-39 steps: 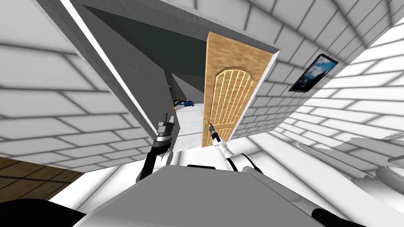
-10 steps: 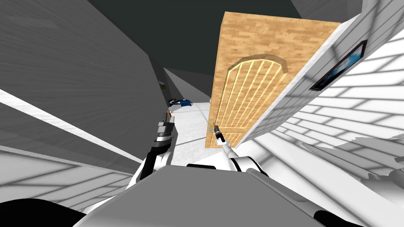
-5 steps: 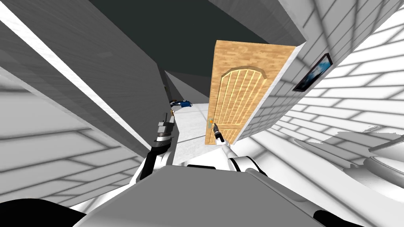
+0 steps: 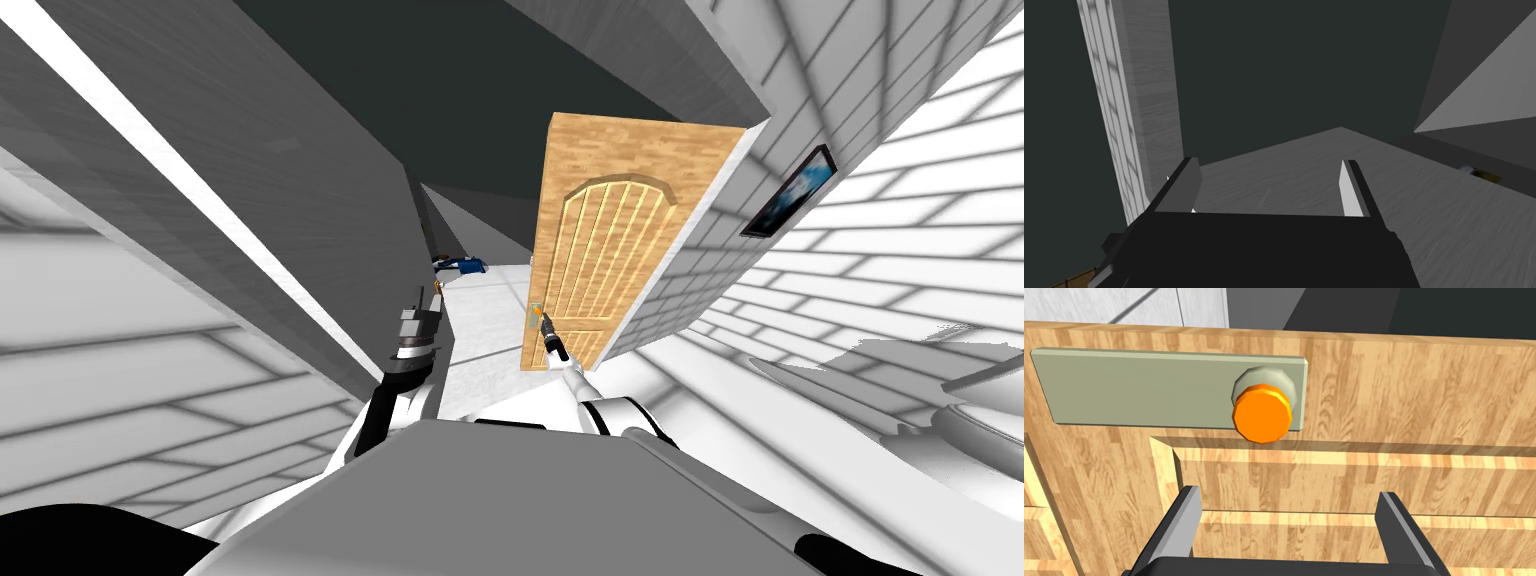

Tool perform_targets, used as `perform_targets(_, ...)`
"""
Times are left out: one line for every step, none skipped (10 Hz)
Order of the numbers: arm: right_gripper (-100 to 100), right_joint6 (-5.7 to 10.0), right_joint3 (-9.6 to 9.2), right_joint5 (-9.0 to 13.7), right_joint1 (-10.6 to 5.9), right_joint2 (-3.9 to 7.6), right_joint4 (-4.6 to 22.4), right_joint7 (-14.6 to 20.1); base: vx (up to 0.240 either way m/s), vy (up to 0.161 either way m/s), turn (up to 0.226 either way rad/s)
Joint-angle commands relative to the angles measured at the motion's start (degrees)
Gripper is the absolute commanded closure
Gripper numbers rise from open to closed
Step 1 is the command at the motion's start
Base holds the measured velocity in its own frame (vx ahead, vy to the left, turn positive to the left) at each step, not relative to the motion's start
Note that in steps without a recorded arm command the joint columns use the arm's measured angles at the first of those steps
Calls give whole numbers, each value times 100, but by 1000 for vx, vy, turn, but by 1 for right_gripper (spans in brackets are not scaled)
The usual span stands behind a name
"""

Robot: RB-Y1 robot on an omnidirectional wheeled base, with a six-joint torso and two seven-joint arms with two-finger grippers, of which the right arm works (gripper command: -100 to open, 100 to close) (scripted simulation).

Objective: Push the door open

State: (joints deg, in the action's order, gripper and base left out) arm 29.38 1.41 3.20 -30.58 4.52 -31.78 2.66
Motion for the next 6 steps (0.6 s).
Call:
perform_targets(-100, 24, 16, 5, 13, 14, -5, -9, 233, 22, 32)
perform_targets(-100, 42, 28, 8, 21, 18, -2, -16, 201, 38, 30)
perform_targets(-100, 60, 39, 12, 28, 19, 0, -23, 193, 28, 19)
perform_targets(-100, 76, 49, 15, 34, 18, 3, -29, 201, 25, 29)
perform_targets(-100, 94, 60, 18, 41, 13, 6, -36, 213, 24, 25)
perform_targets(-100, 85, 53, 16, 37, 15, 8, -32, 95, 10, 5)
